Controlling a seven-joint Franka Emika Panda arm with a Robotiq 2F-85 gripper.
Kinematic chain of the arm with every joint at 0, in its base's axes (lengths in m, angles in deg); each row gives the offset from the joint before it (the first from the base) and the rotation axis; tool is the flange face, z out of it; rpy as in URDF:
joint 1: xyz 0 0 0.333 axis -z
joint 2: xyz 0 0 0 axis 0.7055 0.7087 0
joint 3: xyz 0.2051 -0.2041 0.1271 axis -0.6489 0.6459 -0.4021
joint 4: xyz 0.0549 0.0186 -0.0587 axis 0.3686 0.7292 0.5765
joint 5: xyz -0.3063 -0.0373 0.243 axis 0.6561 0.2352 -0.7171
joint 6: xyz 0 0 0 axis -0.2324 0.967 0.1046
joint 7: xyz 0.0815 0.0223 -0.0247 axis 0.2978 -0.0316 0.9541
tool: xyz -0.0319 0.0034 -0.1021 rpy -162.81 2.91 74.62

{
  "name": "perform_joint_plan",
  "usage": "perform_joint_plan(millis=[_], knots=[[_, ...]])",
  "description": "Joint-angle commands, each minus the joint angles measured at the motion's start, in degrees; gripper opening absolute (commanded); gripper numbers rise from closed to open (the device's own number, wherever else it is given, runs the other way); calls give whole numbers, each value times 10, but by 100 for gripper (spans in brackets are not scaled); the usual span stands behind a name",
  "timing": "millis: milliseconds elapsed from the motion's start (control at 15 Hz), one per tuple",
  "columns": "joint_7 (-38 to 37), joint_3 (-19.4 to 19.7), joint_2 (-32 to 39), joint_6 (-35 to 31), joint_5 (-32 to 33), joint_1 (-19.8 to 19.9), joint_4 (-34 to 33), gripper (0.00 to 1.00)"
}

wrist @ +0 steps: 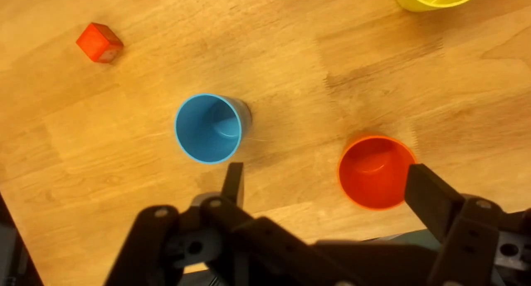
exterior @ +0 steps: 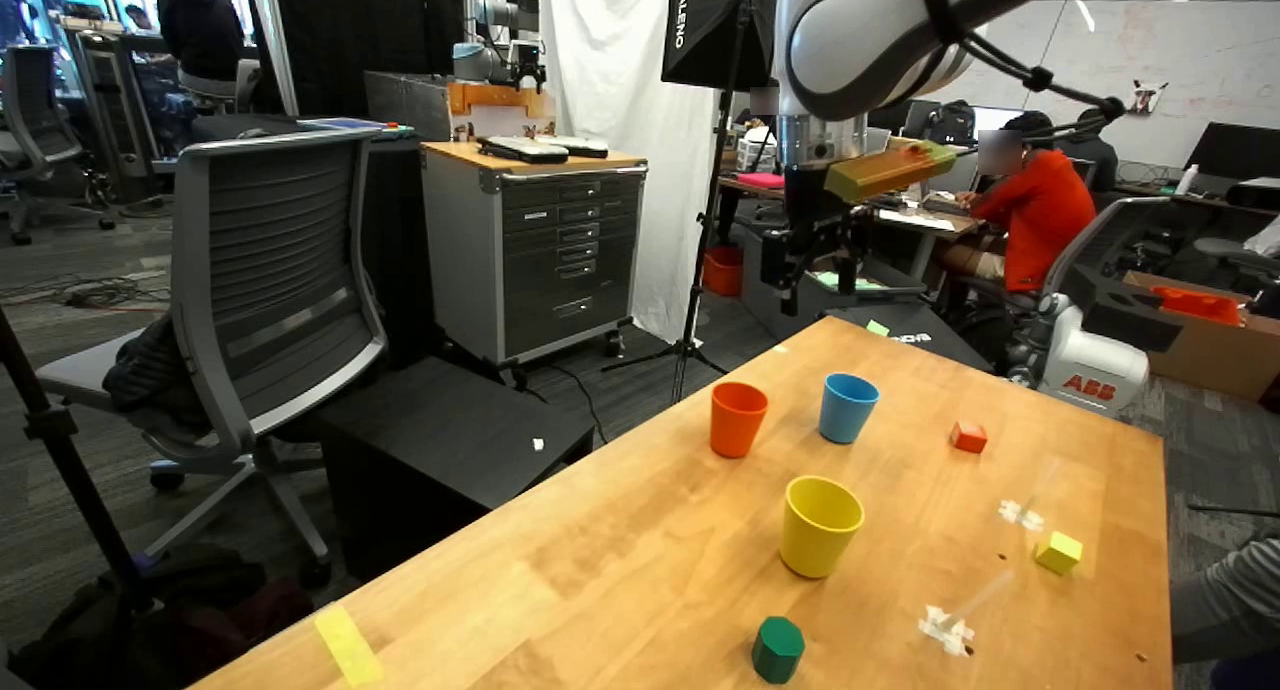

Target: Put the orange cup into the blue cup then the yellow cup into the orange cup

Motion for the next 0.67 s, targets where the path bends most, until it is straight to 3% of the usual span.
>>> perform_joint_plan(millis=[0, 600], knots=[[-2, 9, 39, -23, 21, -19, -22, 100], [-10, 4, 143, 6, 24, -65, -113, 100]])
